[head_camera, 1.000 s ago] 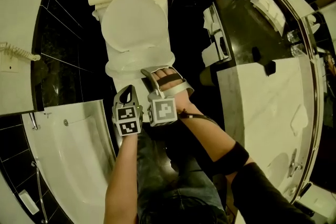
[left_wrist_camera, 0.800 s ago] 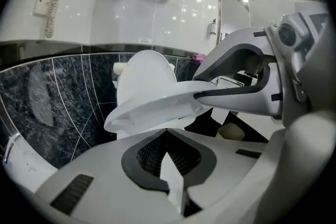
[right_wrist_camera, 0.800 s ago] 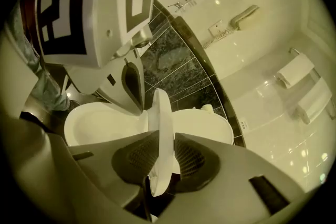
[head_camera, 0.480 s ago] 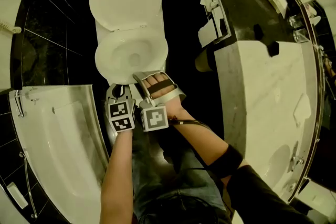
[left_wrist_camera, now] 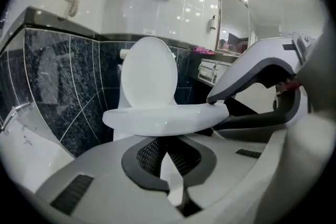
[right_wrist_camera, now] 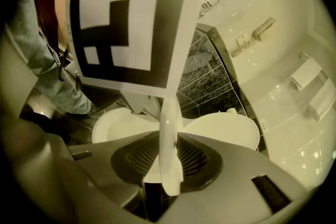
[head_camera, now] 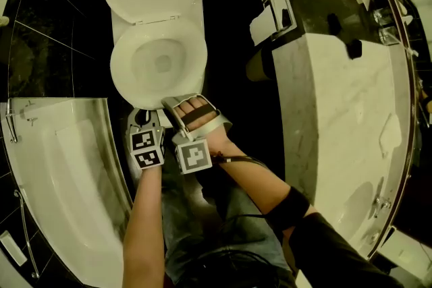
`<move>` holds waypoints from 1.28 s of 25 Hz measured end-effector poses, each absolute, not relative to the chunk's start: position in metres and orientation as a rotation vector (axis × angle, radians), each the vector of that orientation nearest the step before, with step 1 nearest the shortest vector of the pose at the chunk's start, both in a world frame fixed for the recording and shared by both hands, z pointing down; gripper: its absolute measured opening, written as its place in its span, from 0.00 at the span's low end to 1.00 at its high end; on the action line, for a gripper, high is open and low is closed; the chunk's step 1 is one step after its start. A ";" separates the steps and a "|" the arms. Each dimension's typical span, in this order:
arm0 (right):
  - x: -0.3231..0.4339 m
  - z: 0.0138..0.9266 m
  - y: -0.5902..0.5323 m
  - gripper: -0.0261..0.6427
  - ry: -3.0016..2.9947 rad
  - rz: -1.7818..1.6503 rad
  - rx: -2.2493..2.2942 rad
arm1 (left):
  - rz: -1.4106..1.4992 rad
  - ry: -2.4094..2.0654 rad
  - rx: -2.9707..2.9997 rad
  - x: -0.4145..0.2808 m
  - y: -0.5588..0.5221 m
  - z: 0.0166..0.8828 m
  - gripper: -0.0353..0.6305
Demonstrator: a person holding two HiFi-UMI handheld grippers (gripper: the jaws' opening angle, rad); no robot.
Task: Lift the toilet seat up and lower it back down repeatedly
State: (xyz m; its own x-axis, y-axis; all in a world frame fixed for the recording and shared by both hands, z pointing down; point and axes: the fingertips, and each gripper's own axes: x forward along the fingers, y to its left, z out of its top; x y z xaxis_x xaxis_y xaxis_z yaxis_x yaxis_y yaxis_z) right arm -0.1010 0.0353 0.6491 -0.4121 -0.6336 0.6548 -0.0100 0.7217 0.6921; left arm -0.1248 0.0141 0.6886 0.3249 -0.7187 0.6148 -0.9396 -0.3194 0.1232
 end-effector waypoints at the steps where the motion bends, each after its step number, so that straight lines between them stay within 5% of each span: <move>1: -0.099 0.655 0.043 0.22 -1.889 -0.746 0.485 | 0.638 -1.456 2.128 -0.125 0.018 0.695 0.03; 10: -0.077 0.689 0.077 0.08 -1.917 -0.714 0.533 | 0.734 -1.401 2.083 -0.125 0.060 0.778 0.03; 32: -0.030 0.740 0.064 0.08 -1.853 -0.611 0.638 | 0.924 -1.230 1.876 -0.119 0.116 0.907 0.03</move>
